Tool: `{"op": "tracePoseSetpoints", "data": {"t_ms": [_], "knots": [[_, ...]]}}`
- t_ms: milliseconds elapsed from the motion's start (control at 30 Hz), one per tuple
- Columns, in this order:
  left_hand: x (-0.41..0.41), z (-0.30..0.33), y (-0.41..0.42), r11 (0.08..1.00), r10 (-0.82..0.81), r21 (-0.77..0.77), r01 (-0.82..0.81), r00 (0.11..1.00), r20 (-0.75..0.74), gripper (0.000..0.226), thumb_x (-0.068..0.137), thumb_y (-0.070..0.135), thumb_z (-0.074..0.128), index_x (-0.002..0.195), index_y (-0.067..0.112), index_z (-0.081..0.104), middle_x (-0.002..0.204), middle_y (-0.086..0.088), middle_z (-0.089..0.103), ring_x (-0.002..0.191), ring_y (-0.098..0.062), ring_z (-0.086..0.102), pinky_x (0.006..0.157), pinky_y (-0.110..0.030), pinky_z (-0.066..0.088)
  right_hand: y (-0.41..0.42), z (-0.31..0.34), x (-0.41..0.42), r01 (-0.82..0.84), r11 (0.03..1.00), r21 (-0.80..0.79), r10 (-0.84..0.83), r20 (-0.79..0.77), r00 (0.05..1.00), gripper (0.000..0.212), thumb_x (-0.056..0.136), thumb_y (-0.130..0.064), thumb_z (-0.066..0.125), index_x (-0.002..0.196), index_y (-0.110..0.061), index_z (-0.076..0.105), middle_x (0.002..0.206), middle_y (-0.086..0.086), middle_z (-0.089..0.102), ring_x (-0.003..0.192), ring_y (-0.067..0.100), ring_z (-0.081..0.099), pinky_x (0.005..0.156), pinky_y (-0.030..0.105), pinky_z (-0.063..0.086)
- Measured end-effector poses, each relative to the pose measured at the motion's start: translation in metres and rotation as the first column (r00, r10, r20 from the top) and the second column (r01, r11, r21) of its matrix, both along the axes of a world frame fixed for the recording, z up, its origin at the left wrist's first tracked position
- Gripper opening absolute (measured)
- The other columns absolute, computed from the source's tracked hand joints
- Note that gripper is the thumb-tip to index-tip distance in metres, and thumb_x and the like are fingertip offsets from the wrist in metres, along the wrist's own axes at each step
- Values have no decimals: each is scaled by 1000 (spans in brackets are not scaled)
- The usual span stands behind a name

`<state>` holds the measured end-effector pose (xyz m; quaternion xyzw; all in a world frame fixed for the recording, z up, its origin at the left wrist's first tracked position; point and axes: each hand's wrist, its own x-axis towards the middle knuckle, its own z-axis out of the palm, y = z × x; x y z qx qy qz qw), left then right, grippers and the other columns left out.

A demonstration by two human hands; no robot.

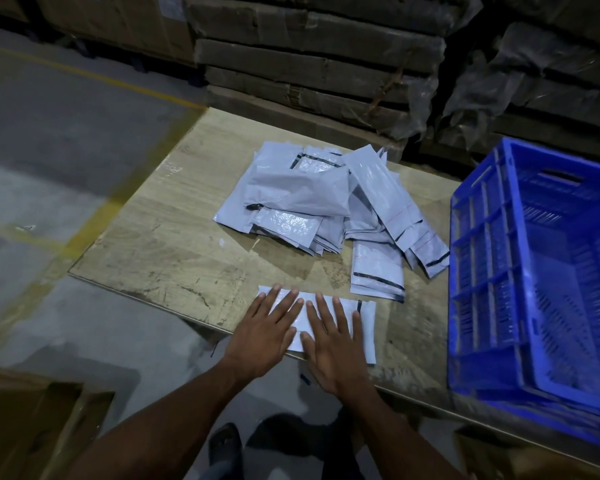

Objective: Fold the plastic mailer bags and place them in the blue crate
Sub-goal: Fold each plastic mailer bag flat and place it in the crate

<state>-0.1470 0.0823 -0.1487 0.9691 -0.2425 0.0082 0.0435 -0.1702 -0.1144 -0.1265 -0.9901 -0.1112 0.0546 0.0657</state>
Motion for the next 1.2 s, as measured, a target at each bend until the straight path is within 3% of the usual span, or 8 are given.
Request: {"op": "tracePoseSetpoints", "data": {"t_ms": [233, 500, 567, 633, 800, 933, 1033, 1200], "knots": [[2, 2, 3, 1000, 1, 29, -1, 1000, 3, 58, 110, 45, 28, 164, 25, 26, 173, 0, 16, 158, -41, 10, 124, -56, 22, -20, -1, -5, 141, 989, 36, -141, -7, 990, 83, 96, -77, 25, 161, -27, 17, 169, 7, 0, 155, 32, -8, 123, 57, 6], [3, 5, 4, 999, 7, 38, -4, 998, -55, 60, 108, 49, 30, 164, 28, 24, 173, -3, 13, 158, -42, 9, 123, -59, 24, -45, -1, -6, 138, 990, 28, -135, -98, 986, 87, 95, -77, 3, 162, -22, 2, 166, 6, -20, 153, 27, -20, 124, 54, 2], [3, 7, 3, 999, 9, 31, -7, 998, -66, 60, 108, 49, 30, 164, 28, 25, 173, -3, 14, 158, -42, 10, 124, -59, 22, -43, 0, -4, 142, 990, 16, -140, -89, 986, 82, 98, -68, 1, 162, -16, 11, 167, 11, -11, 155, 32, -10, 124, 57, 4], [2, 8, 2, 1000, 6, 29, -4, 998, -70, 61, 108, 50, 30, 164, 26, 25, 173, -3, 13, 158, -42, 9, 125, -58, 20, -35, 5, -1, 142, 990, -8, -142, -20, 990, 72, 103, -55, 12, 159, -10, 22, 168, 15, 7, 155, 35, 5, 123, 58, 5], [2, 6, 5, 999, 13, 42, -9, 994, -112, 67, 110, 51, 20, 165, 13, 21, 173, -3, 11, 160, -31, 2, 125, -55, 15, 4, 3, 10, -29, 997, 65, 28, 19, 999, 58, 108, -42, 22, 158, -14, 28, 167, 3, 18, 154, 28, 16, 119, 55, 12], [4, 8, 10, 1000, 21, -13, -22, 995, -95, 59, 111, 40, 17, 164, 14, 24, 171, -2, 22, 160, -24, 9, 125, -47, 15, 4, -4, 6, -30, 1000, 6, 30, -5, 1000, 58, 108, -48, 20, 160, -24, 23, 168, -5, 14, 156, 23, 8, 119, 61, 15], [3, 8, 20, 1000, 11, 23, -9, 996, -85, 61, 110, 46, 20, 165, 19, 21, 173, 0, 13, 160, -25, 9, 125, -49, 14, -5, -2, 6, -19, 1000, -18, 19, -25, 1000, 61, 105, -59, 19, 160, -33, 18, 169, -9, 8, 156, 23, 2, 120, 62, 7], [10, 9, 43, 998, 27, 62, -21, 995, -93, 70, 108, 57, 7, 166, 19, 14, 174, 3, 5, 160, -25, 5, 124, -50, 13, -20, 2, 2, 33, 998, -46, -37, -78, 996, 72, 100, -72, 10, 161, -35, 6, 169, -5, -6, 155, 28, -13, 122, 57, -5]]}}
